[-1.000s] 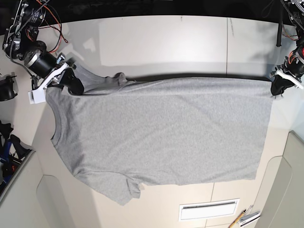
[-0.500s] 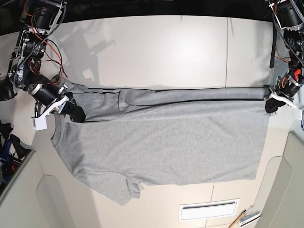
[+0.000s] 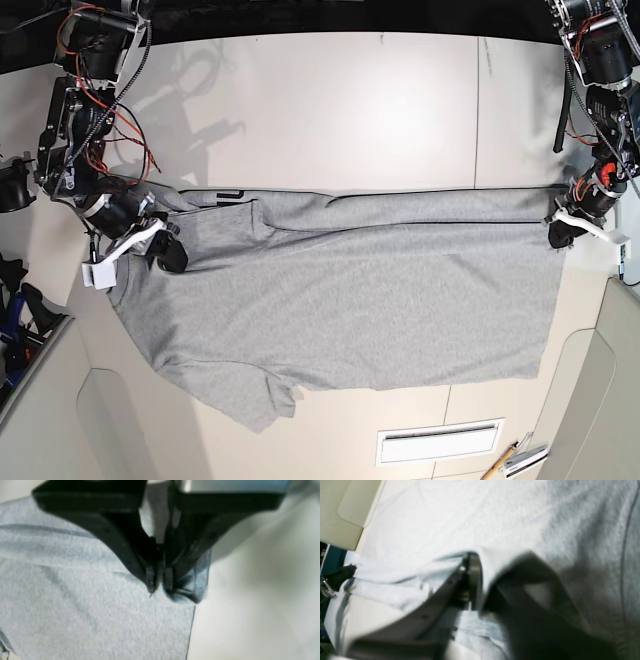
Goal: Fold the T-shirt properly
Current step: 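Lift the gripped edge with both grippers and fold it over the shirt, then release the folded edge and regrasp the folded side with both grippers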
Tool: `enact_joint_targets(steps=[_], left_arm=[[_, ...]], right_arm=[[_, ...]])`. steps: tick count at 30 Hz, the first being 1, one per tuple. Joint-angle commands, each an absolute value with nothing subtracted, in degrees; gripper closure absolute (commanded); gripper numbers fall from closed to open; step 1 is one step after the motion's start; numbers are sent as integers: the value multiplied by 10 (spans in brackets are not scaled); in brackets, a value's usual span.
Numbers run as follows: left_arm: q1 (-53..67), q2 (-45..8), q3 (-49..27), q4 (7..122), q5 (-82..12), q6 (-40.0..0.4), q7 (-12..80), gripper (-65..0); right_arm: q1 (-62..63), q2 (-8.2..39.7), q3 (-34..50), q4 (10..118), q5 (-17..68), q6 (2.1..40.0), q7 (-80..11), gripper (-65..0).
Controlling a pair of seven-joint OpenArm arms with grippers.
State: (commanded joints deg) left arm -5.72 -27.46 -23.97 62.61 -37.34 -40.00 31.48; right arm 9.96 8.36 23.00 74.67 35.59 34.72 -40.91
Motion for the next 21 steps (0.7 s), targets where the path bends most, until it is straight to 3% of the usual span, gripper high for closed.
enact_joint_targets(steps=[2,4,9,13,16,18,21], left_arm=[[-57,-275,-240,626,-373,-400,315,-249],[-57,-275,-240,626,-374,-400,315,-366],[-57,-279,-260,634,-440,-400,357,-382],[-55,-288,-315,653,-525,-400,434,-383],[-55,-300,-319,653,-560,-400,462,-390],[-54,-303,-322,653,-576,-400,477,-437],[-53,-303,-350,653,-625,-400,531,-439]], right_arm=[[100,84,230,747,356,347,-409,-307],[100,84,230,747,356,343,-416,-339],[93,84,283,771,413,343,-490,-339],[60,90,367,822,439,343,-501,-339],[39,102,392,825,441,343,-504,-339],[23,110,403,825,441,343,-504,-339],[-5,124,416,825,451,343,-504,-339]])
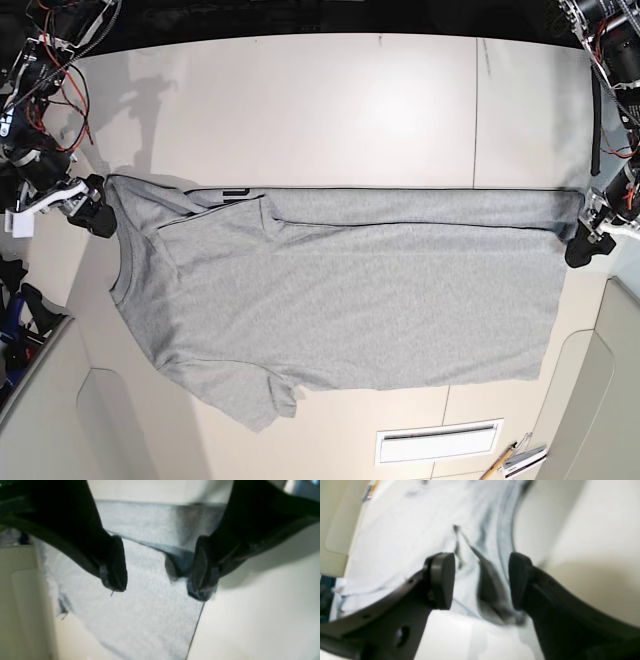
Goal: Fold the T-shirt properly
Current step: 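Release the folded edge and regrasp the folded side with both grippers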
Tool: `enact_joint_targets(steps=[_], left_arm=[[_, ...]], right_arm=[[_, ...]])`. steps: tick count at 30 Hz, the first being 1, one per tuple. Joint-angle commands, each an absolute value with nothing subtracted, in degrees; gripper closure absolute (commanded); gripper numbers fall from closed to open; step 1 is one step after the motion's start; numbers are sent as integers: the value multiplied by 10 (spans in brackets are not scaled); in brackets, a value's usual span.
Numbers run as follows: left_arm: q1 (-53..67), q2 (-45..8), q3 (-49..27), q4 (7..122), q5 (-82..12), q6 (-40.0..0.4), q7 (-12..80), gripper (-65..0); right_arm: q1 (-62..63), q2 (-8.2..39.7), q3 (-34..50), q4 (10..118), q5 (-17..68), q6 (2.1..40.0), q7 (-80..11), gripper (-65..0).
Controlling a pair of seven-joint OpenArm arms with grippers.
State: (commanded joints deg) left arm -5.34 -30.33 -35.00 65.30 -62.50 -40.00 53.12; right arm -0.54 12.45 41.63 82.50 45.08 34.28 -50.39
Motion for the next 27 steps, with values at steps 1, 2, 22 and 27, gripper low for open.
enact_joint_targets(steps=[1,2,22,27], left_arm=[[-50,-304,-363,653,-636,-400,544,-439],[-43,-304,-376,653,-642,-400,545,-439],[105,-265,-449,653,-699,-400,550,-479],[104,-249,-423,653,-681,-400,521,-479]], right_arm=[[-15,127,422,825,453,343,-504,-339],[-25,127,428,825,455,343,-504,-339],[-70,102,405,819,461,343,-490,-449],[-68,88,397,819,461,343,-475,-449]])
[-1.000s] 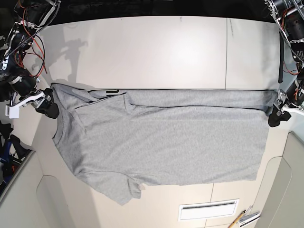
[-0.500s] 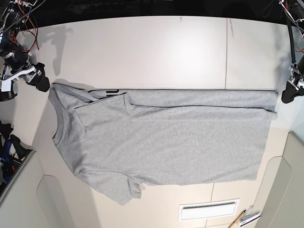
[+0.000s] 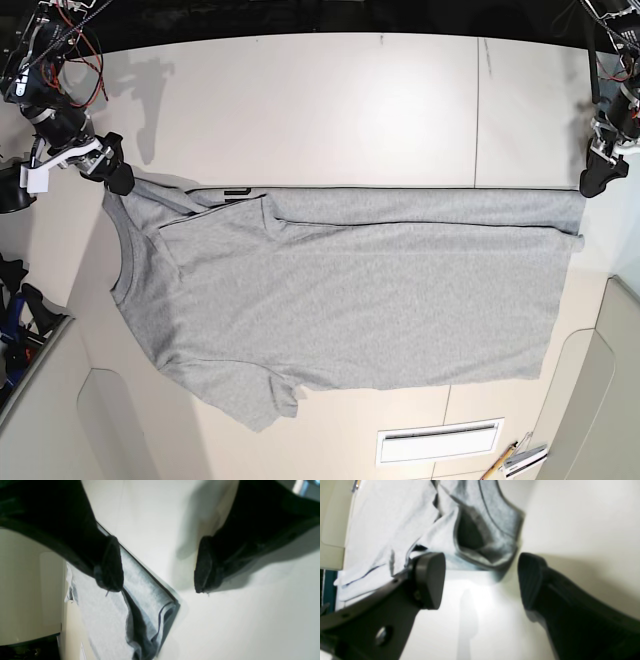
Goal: Fold the T-shirt properly
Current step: 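Release the folded edge and regrasp the folded side with both grippers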
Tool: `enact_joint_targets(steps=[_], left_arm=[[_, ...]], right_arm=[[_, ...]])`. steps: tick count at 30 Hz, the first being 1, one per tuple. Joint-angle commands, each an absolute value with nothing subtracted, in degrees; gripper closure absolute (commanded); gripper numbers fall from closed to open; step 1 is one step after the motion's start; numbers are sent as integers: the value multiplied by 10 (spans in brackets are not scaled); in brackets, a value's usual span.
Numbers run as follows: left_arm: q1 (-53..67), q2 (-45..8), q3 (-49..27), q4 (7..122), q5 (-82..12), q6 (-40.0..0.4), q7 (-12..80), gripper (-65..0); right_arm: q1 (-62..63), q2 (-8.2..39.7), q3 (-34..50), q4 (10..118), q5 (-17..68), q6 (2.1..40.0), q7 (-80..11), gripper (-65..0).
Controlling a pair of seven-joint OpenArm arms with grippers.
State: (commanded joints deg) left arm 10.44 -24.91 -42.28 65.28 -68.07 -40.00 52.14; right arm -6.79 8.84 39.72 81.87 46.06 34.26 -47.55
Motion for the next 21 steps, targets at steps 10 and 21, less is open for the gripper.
enact_joint_targets(steps=[10,21], left_arm=[[44,-246,-338,637,-592,-400,473,-478],[20,-246,-337,613,-527,-400,430,-429]], right_arm=[[-11,84,393,752,461,343,-476,-449],[13,84,349,725,460,343,-476,-446]])
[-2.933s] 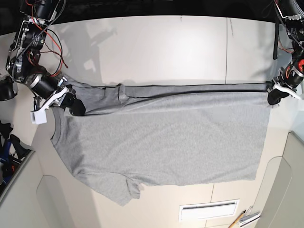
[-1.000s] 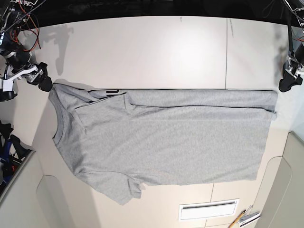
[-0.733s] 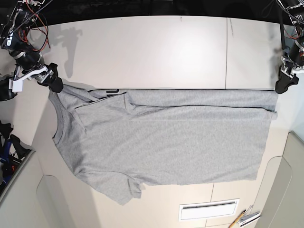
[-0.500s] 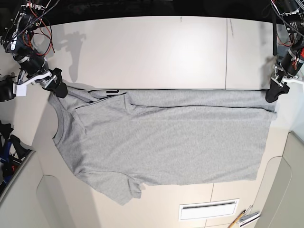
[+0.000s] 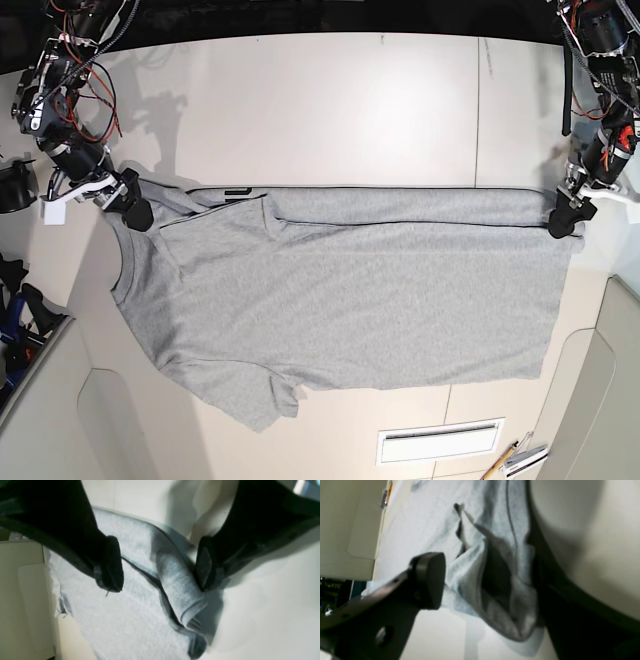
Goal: Fold the T-shirt properly
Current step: 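Release the folded edge and regrasp the folded side with both grippers, then drag the shirt with both grippers toward the robot, then release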
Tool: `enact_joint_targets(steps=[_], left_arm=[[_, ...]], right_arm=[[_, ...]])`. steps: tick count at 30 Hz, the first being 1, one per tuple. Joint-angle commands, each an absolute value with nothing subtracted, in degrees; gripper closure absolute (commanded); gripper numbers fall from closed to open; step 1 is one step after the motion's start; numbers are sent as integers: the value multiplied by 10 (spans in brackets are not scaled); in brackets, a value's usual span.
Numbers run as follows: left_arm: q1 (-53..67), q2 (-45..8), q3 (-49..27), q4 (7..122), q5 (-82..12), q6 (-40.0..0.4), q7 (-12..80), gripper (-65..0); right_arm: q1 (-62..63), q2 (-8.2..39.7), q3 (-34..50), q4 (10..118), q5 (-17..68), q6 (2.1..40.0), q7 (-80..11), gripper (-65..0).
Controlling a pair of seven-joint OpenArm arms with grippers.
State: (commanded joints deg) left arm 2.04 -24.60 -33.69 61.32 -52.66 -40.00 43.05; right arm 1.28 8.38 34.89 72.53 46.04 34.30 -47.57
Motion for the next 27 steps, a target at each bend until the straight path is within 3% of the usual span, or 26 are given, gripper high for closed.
enact_joint_targets(steps=[1,3,5,7,9,14,19,27], left_arm=[[20,-246,-337,613,-527,-400,431,-357],[20,-246,-337,613,-527,-400,430,-185],[20,-246,-337,613,-527,-400,430,-98],[20,-246,-337,613,-527,-400,430,-51],[20,-246,-337,613,-527,-400,430,0],[20,-246,-337,615,-529,-400,437,0],[23,-248,-342,662,-551,-400,506,0],[53,-249,-350,766,-568,-400,547,0]], right_arm=[[13,84,341,725,459,343,-476,-427],[13,84,330,725,446,343,-475,-313],[13,84,328,725,423,343,-475,-147],[13,84,329,725,411,343,-474,-14],[13,84,329,725,409,343,-473,0],[12,85,329,725,409,347,-474,0],[10,87,351,744,413,348,-506,0],[-42,114,378,806,481,349,-543,0]])
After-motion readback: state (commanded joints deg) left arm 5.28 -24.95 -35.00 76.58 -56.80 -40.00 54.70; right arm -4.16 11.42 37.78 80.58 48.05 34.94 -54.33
